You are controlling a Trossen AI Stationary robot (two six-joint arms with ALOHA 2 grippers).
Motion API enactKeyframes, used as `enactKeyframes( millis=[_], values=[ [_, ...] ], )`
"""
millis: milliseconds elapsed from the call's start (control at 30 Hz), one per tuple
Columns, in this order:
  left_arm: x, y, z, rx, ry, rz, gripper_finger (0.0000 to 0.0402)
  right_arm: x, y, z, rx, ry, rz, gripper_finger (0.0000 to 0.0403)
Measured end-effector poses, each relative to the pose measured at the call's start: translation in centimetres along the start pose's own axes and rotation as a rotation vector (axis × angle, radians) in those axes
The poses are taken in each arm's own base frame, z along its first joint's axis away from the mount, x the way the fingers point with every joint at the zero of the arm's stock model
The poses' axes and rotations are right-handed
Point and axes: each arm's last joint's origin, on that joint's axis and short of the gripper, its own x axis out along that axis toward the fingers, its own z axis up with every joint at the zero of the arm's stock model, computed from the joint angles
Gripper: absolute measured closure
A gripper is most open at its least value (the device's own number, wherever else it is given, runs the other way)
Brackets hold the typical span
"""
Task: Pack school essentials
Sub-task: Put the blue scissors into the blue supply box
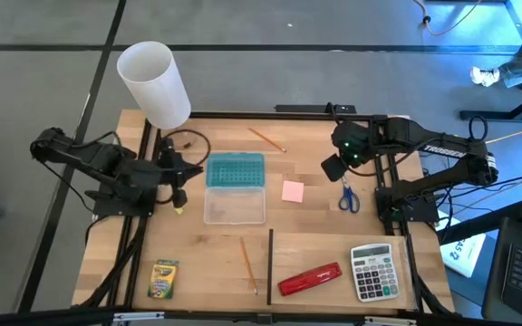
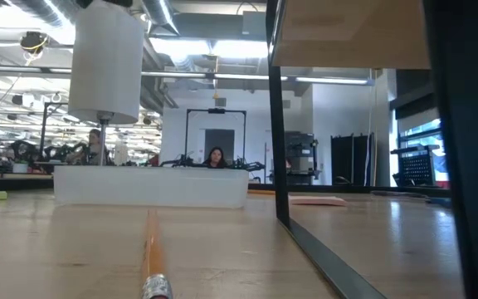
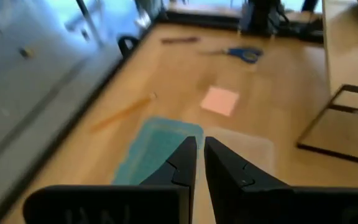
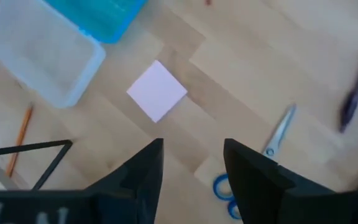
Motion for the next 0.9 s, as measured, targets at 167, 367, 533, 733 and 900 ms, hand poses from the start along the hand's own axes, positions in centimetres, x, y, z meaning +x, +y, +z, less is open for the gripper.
enactKeyframes(
  millis=[167, 367, 533, 733, 900],
  values=[
    [1.6, -0.2, 1.0, -0.043, 0.059, 0.016, 0.0374, 0.0, -0.6, -0.6, 0.12, 0.059, -0.067, 0.0232],
    [3.6, -0.1, 1.3, -0.07, 0.117, 0.019, 0.0374, 1.7, -1.2, -1.7, 0.239, 0.179, -0.108, 0.0232],
    [4.5, 0.1, 1.3, -0.082, 0.149, 0.033, 0.0374, 4.2, -1.6, -2.7, 0.368, 0.253, -0.136, 0.0232],
    [4.8, 0.5, 1.4, -0.095, 0.148, 0.051, 0.0374, 7.5, -2.6, -4.1, 0.501, 0.303, -0.186, 0.0232],
    [4.8, 0.5, 1.4, -0.09, 0.148, 0.051, 0.0374, 10.8, -3.3, -5.3, 0.535, 0.302, -0.155, 0.0232]
  ],
)
